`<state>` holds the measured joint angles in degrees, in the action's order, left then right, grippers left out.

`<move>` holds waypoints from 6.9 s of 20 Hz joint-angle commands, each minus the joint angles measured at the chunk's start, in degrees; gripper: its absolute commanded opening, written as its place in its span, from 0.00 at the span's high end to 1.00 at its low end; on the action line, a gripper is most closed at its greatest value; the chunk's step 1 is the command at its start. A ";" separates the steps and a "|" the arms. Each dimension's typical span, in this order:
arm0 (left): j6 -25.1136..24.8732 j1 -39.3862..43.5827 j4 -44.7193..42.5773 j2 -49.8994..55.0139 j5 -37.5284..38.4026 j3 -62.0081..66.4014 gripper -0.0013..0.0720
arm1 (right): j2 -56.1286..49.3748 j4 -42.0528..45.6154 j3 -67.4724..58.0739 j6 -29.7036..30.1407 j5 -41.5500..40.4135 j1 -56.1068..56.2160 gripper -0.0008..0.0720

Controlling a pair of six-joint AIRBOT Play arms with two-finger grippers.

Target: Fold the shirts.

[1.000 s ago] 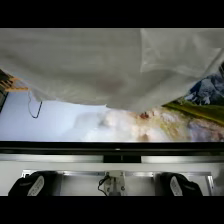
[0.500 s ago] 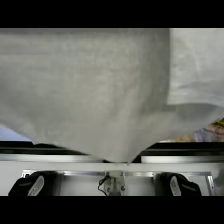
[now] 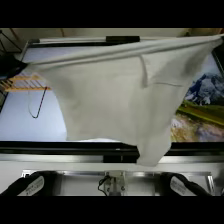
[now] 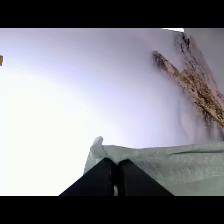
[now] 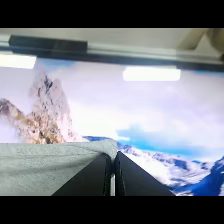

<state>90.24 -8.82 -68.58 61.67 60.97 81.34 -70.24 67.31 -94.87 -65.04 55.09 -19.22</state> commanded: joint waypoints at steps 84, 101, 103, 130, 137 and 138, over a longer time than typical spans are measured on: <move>-5.16 -2.95 -3.50 -5.42 14.71 -2.49 0.94 | 3.80 4.74 3.89 -5.86 26.47 2.67 0.88; -9.64 -3.02 4.11 29.88 -8.28 -2.32 0.94 | -29.73 7.04 4.83 -19.71 -1.20 17.11 0.88; -12.28 -2.99 4.00 28.89 0.26 -2.32 0.94 | -27.61 9.35 4.83 -19.67 7.89 16.02 0.88; -9.44 -3.67 2.16 30.21 13.03 -7.91 0.37 | -26.84 13.90 10.64 -21.29 16.15 16.90 0.28; -13.35 -13.73 0.24 17.07 23.85 -18.69 0.35 | -15.34 21.77 11.72 -16.28 32.87 8.98 0.28; -14.32 -14.86 0.26 14.14 22.34 -24.81 0.35 | -13.60 20.00 13.00 -16.28 32.61 7.06 0.28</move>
<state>78.50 -20.23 -67.96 82.11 82.24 66.37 -87.96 88.49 -83.35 -83.29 83.18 -8.08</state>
